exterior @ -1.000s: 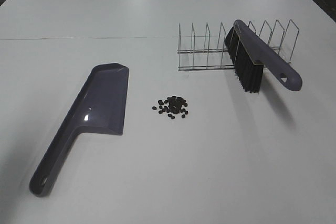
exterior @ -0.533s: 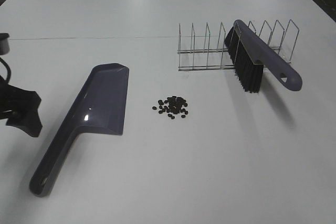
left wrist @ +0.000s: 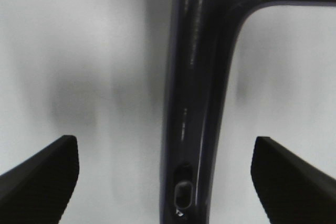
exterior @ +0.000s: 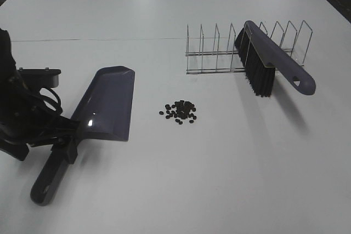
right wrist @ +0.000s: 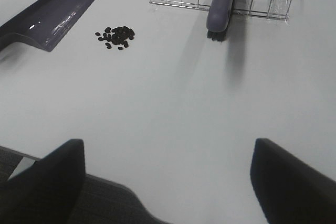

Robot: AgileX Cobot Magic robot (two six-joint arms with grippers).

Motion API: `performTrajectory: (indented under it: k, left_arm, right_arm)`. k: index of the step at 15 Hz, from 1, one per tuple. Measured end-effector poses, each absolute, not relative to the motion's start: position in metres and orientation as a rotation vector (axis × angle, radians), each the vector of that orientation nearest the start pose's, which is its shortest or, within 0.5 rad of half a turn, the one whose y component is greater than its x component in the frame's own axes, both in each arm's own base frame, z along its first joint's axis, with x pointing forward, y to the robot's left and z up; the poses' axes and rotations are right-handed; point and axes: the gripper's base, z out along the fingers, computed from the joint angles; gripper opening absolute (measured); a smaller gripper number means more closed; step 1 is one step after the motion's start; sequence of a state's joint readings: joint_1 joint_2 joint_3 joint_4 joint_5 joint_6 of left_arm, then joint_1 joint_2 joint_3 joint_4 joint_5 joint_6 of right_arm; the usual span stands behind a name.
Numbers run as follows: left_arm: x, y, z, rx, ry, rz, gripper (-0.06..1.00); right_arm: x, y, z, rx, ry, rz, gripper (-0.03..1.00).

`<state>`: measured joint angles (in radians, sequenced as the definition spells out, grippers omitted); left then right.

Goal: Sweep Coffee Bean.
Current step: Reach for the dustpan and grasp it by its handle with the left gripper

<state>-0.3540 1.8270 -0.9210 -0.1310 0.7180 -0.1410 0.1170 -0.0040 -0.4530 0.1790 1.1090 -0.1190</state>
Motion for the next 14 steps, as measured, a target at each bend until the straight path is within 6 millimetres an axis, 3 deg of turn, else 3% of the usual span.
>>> performTrajectory:
  k: [6,14]
  left_arm:
    - [0.286,-0.117,0.110,0.149,3.160,-0.155,0.81]
    - [0.298,-0.123,0.095,0.243,3.191,-0.138,0.81]
  right_arm:
    - [-0.005,0.014,0.261,-0.260,2.113,0.217,0.75]
    - [-0.005,0.014,0.261,-0.260,2.113,0.217,0.75]
